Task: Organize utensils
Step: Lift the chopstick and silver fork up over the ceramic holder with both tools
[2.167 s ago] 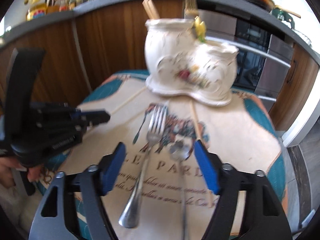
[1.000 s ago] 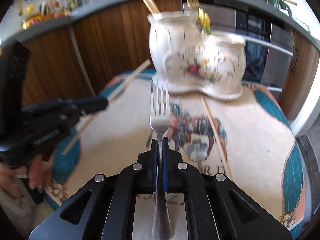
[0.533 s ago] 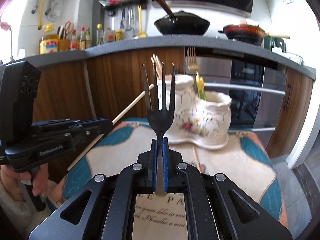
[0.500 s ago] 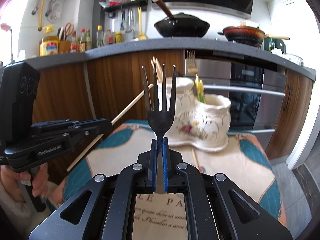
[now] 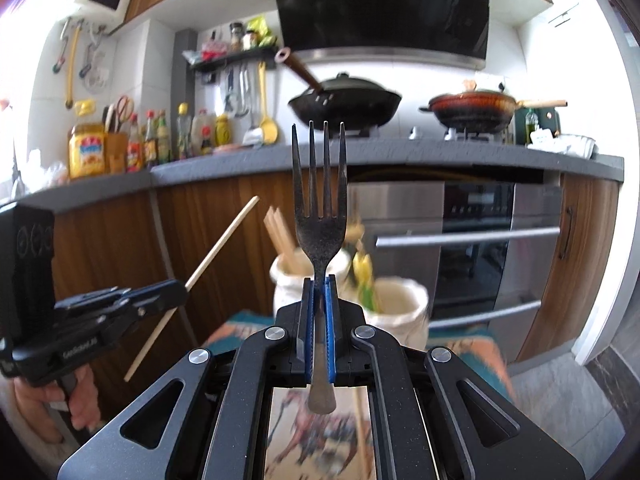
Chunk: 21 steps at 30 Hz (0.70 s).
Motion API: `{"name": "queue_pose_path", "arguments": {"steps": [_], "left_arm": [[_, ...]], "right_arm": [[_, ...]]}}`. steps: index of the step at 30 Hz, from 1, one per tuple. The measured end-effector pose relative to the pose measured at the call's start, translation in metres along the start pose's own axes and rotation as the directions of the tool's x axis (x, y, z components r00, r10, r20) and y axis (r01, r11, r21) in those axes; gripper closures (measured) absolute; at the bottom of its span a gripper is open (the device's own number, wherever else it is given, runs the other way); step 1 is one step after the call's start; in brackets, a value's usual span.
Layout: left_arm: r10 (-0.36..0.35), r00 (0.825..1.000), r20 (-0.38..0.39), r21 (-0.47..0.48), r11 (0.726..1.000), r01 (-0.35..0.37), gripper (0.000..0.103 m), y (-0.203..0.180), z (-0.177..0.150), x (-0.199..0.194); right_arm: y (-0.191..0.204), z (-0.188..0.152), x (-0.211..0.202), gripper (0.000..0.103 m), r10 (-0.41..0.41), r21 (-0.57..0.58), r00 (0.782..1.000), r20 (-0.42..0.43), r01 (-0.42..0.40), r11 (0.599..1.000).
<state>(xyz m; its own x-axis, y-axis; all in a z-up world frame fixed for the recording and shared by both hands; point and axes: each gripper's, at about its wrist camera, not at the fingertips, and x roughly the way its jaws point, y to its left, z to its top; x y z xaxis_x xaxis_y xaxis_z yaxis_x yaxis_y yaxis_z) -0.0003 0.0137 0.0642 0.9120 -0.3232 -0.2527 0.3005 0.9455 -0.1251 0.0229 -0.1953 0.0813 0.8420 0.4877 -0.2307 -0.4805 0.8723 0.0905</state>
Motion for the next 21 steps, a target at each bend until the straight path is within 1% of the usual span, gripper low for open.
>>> {"name": "queue_pose_path", "arguments": {"steps": [7, 10, 12, 16, 21], "left_arm": [[-0.019, 0.996, 0.089, 0.015, 1.000, 0.017, 0.099, 0.000, 0.040, 0.033], [-0.024, 0.994, 0.109, 0.011, 1.000, 0.023, 0.099, 0.002, 0.054, 0.054], [-0.021, 0.994, 0.107, 0.007, 1.000, 0.020, 0.099, 0.003, 0.061, 0.069], [-0.032, 0.994, 0.108, 0.009, 0.999, 0.031, 0.099, 0.005, 0.072, 0.097], [-0.057, 0.992, 0.113, -0.031, 0.998, 0.061, 0.099, 0.014, 0.074, 0.121]], "right_arm": [[-0.035, 0.031, 0.027, 0.097, -0.019, 0.076, 0.999, 0.042, 0.016, 0.997], [-0.049, 0.042, 0.042, 0.097, -0.044, 0.094, 0.997, 0.060, 0.039, 0.995], [-0.056, 0.045, 0.051, 0.097, -0.058, 0.103, 0.996, 0.068, 0.051, 0.993], [-0.068, 0.043, 0.068, 0.097, -0.064, 0.125, 0.996, 0.057, 0.057, 0.990], [-0.079, 0.026, 0.087, 0.097, -0.051, 0.156, 0.999, 0.017, 0.048, 0.987]]}}
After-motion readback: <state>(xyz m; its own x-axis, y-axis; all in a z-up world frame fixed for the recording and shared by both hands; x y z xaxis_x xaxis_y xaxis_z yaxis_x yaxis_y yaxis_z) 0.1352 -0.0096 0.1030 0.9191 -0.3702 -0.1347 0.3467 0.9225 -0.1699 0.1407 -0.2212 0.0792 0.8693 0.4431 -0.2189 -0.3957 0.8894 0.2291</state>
